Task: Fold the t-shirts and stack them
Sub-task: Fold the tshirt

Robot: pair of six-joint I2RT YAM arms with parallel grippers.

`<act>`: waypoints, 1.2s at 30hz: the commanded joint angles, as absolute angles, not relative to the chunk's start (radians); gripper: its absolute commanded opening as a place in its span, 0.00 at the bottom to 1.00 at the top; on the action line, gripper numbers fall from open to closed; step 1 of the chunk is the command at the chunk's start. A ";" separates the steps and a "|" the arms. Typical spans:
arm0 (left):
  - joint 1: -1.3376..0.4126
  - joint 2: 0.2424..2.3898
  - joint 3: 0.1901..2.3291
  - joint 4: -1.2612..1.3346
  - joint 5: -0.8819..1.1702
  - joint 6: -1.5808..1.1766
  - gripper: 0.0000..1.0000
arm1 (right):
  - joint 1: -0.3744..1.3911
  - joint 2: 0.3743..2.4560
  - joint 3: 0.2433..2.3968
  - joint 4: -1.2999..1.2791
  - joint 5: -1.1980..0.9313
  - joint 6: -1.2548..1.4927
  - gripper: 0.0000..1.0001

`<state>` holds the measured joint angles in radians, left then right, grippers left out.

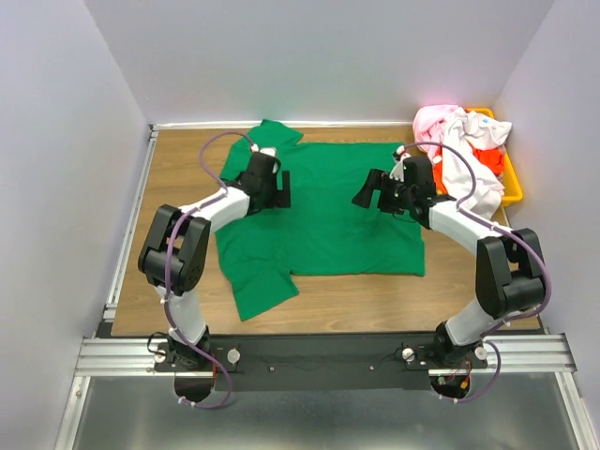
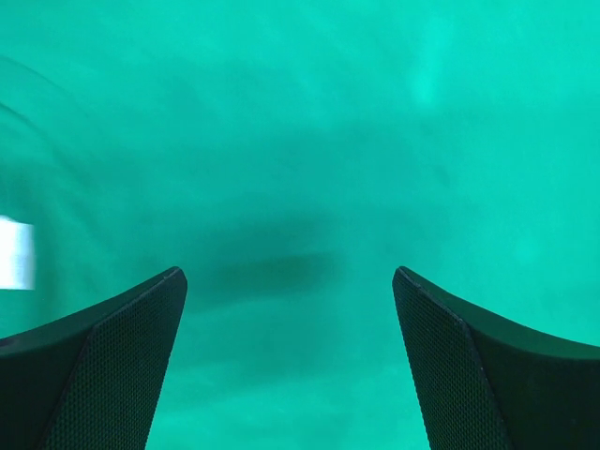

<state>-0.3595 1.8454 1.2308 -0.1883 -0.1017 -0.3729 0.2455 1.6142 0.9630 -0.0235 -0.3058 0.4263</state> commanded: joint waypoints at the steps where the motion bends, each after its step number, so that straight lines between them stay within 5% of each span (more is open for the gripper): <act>1: -0.411 1.804 1.118 -0.123 -0.107 -0.443 0.98 | 0.261 1.601 0.913 -0.054 -0.299 0.419 1.00; 19: -0.353 1.865 1.065 -0.052 -0.032 -0.446 0.98 | 0.262 1.770 0.937 -0.052 -0.273 0.439 1.00; 36: -0.253 2.026 1.322 -0.144 0.104 -0.361 0.98 | 0.262 1.930 1.110 -0.086 -0.278 0.471 1.00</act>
